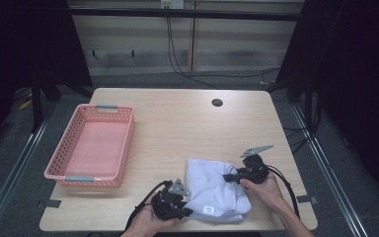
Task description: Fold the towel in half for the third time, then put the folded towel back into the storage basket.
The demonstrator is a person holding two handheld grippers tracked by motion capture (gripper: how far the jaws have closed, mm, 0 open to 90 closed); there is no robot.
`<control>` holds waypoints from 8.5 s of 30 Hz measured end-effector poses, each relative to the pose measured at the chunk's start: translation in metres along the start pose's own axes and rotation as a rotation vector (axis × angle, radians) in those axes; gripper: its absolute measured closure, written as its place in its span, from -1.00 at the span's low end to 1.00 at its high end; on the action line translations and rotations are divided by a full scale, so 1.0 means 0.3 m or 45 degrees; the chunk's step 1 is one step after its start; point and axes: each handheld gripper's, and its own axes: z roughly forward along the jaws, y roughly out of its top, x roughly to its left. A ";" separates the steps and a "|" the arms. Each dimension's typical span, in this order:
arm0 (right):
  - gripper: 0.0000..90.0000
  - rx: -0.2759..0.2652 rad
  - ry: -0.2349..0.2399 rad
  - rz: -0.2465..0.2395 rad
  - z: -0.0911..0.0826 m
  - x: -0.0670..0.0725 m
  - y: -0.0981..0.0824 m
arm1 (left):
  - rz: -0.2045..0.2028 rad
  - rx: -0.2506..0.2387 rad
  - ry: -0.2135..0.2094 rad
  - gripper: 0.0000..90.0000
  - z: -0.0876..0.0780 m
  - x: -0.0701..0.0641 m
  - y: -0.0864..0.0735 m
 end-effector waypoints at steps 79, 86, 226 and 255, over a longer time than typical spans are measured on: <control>0.54 -0.146 0.091 -0.088 -0.101 0.090 0.481 | -0.063 -0.293 0.107 0.71 -0.444 0.118 0.114; 0.54 -0.139 0.098 -0.109 -0.078 0.120 0.542 | -0.076 -0.303 0.141 0.71 -0.496 0.132 0.105; 0.55 0.016 0.254 -0.110 0.731 0.547 1.021 | -0.657 -0.189 0.582 0.73 -0.926 0.560 -0.452; -0.05 0.014 0.233 -0.126 0.765 0.533 0.991 | -0.597 -0.198 0.541 0.02 -0.858 0.525 -0.435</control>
